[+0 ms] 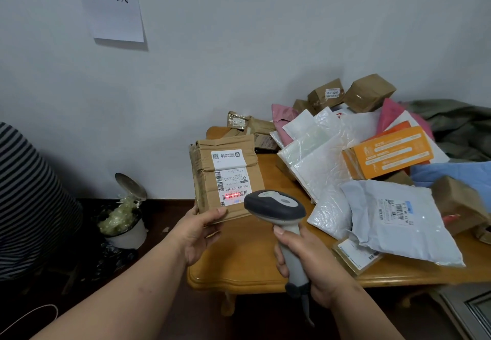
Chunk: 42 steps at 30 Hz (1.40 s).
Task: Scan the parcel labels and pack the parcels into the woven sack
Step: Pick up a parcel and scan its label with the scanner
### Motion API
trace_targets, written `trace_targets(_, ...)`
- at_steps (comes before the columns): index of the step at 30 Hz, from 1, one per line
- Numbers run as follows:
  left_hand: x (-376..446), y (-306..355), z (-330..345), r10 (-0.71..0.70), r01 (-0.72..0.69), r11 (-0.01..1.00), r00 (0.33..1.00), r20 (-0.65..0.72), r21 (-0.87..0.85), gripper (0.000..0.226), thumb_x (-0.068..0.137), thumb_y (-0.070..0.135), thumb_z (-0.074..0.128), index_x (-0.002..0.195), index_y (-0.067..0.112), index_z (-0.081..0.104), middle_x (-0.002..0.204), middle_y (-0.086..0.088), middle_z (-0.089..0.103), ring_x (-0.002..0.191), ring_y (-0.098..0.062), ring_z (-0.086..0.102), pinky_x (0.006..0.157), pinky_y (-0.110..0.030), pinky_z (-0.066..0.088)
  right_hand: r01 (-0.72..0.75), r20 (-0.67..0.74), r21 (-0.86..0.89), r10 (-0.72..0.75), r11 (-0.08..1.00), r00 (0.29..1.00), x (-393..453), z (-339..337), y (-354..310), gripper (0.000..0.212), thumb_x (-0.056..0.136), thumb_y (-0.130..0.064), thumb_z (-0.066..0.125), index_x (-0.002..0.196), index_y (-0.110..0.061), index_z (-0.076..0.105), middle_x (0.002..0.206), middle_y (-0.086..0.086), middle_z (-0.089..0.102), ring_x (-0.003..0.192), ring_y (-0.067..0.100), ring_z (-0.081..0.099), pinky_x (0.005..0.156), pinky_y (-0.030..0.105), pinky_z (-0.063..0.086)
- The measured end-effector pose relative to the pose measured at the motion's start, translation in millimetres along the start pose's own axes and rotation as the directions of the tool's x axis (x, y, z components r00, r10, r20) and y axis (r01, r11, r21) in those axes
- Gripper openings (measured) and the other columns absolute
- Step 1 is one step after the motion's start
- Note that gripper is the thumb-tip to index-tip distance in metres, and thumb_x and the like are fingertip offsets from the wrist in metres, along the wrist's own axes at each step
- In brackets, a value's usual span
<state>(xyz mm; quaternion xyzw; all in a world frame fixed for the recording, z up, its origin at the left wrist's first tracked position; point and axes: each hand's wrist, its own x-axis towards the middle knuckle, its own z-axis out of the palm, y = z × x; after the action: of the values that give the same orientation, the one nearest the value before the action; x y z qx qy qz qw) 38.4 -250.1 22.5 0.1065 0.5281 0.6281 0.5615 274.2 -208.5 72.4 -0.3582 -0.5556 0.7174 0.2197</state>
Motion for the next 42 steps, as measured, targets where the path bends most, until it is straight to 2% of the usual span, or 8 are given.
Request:
trace_targets(8, -1, -7, 14, 0.007, -0.007, 0.999, 1.0, 0.014, 0.031, 0.083, 0.06, 0.016, 0.085, 0.136, 0.017, 0.052, 0.098, -0.005, 0.078, 0.109, -0.028, 0.065, 0.086, -0.039, 0.053, -0.004, -0.035, 0.01, 0.004, 1.0, 0.999, -9, -11, 3, 0.034, 0.075, -0.054, 0.072, 0.105, -0.039, 0.064, 0.068, 0.006, 0.058, 0.054, 0.016, 0.053, 0.054, 0.027, 0.045)
trace_targets(12, -3, -11, 38, 0.022, -0.024, 0.997, 0.999, 0.032, 0.073, 0.077, 0.063, 0.017, 0.083, 0.134, 0.018, 0.053, 0.109, -0.007, 0.073, 0.109, -0.029, 0.064, 0.094, -0.043, 0.051, 0.012, -0.09, -0.001, -0.012, 1.0, 0.996, -19, -29, 0, 0.044, 0.074, -0.055, 0.072, 0.109, -0.031, 0.062, 0.067, 0.005, 0.059, 0.055, 0.017, 0.054, 0.055, 0.028, 0.045)
trace_targets(16, -5, -18, 83, 0.021, -0.033, 0.99, 0.996, 0.089, 0.134, 0.071, 0.063, 0.018, 0.081, 0.128, 0.018, 0.053, 0.115, -0.009, 0.069, 0.113, -0.03, 0.06, 0.105, -0.047, 0.045, 0.032, -0.179, 0.002, -0.031, 0.999, 0.983, -35, -66, -6, 0.039, 0.069, -0.055, 0.074, 0.096, -0.028, 0.066, 0.067, 0.005, 0.06, 0.056, 0.017, 0.056, 0.055, 0.029, 0.046)
trace_targets(19, -6, -30, 129, 0.021, -0.043, 0.985, 0.991, 0.133, 0.164, 0.066, 0.063, 0.02, 0.08, 0.123, 0.021, 0.054, 0.117, -0.009, 0.068, 0.116, -0.032, 0.059, 0.099, -0.045, 0.047, 0.052, -0.264, 0.024, -0.044, 0.998, 0.964, -50, -105, -12, 0.04, 0.07, -0.048, 0.075, 0.094, -0.017, 0.065, 0.067, 0.007, 0.06, 0.056, 0.017, 0.057, 0.055, 0.029, 0.047)
trace_targets(23, -6, -55, 211, 0.021, -0.058, 0.98, 0.981, 0.193, 0.19, 0.071, 0.061, 0.027, 0.081, 0.126, 0.019, 0.056, 0.117, -0.009, 0.068, 0.116, -0.032, 0.06, 0.092, -0.042, 0.05, 0.097, -0.363, 0.059, -0.069, 0.994, 0.929, -84, -175, -23, 0.041, 0.068, -0.039, 0.077, 0.101, -0.017, 0.068, 0.067, 0.004, 0.063, 0.059, 0.014, 0.06, 0.058, 0.029, 0.05)
trace_targets(30, -8, -96, 385, 0.049, -0.138, 0.964, 0.932, 0.359, 0.227, 0.065, 0.068, 0.039, 0.079, 0.126, 0.016, 0.062, 0.106, -0.008, 0.068, 0.102, -0.026, 0.066, 0.081, -0.035, 0.055, 0.214, -0.568, 0.089, -0.127, 0.973, 0.813, -149, -329, -53, 0.016, 0.091, -0.011, 0.066, 0.106, -0.009, 0.061, 0.064, 0.008, 0.06, 0.055, 0.02, 0.056, 0.057, 0.035, 0.047)
trace_targets(35, 0, -118, 492, 0.047, -0.173, 0.951, 0.898, 0.437, 0.255, 0.046, 0.08, 0.037, 0.076, 0.122, 0.021, 0.064, 0.103, -0.003, 0.07, 0.098, -0.024, 0.068, 0.085, -0.036, 0.056, 0.287, -0.696, 0.148, -0.106, 0.946, 0.71, -177, -422, -79, 0.009, 0.093, -0.013, 0.064, 0.1, -0.014, 0.058, 0.063, 0.006, 0.058, 0.052, 0.018, 0.054, 0.052, 0.033, 0.045)
trace_targets(42, 52, -146, 619, 0.018, -0.194, 0.93, 0.872, 0.49, 0.311, 0.052, 0.076, 0.046, 0.081, 0.12, 0.024, 0.064, 0.111, -0.002, 0.071, 0.098, -0.024, 0.067, 0.081, -0.033, 0.054, 0.367, -0.829, 0.203, -0.04, 0.908, 0.557, -169, -537, -104, 0.015, 0.089, -0.014, 0.069, 0.101, -0.015, 0.059, 0.059, 0.003, 0.059, 0.05, 0.015, 0.056, 0.049, 0.031, 0.048)
